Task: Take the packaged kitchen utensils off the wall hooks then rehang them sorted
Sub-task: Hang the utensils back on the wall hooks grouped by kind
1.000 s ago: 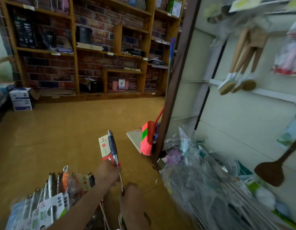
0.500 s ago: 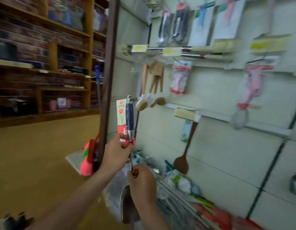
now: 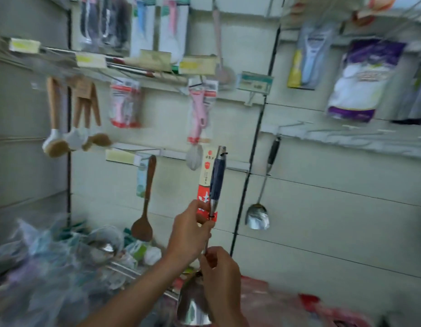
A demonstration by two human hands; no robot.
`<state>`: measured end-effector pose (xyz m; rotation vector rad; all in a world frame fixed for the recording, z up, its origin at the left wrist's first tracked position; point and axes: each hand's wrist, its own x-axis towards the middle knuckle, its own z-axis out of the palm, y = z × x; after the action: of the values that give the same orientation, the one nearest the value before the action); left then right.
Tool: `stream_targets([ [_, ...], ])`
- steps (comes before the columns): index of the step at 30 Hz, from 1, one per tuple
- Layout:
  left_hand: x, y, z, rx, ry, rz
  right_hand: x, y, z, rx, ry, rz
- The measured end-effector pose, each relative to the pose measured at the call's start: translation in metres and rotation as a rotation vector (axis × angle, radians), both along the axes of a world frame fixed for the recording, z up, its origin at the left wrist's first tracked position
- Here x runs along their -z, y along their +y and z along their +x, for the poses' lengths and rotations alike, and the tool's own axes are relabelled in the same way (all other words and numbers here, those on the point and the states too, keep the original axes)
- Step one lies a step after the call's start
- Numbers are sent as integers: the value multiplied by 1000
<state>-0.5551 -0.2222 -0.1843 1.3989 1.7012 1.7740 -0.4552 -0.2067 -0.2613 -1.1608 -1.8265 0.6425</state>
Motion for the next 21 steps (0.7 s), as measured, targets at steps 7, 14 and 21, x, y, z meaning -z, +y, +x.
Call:
stream_targets([
  [7,-12,64,72,104,149,-13,-4,55,69,131,48,30],
  [14,-33,108,113,125,193,-13,-20,101,106,189,72,42],
  [21,-52,134,125,130,179,24,-40,132,120,207,84,73],
])
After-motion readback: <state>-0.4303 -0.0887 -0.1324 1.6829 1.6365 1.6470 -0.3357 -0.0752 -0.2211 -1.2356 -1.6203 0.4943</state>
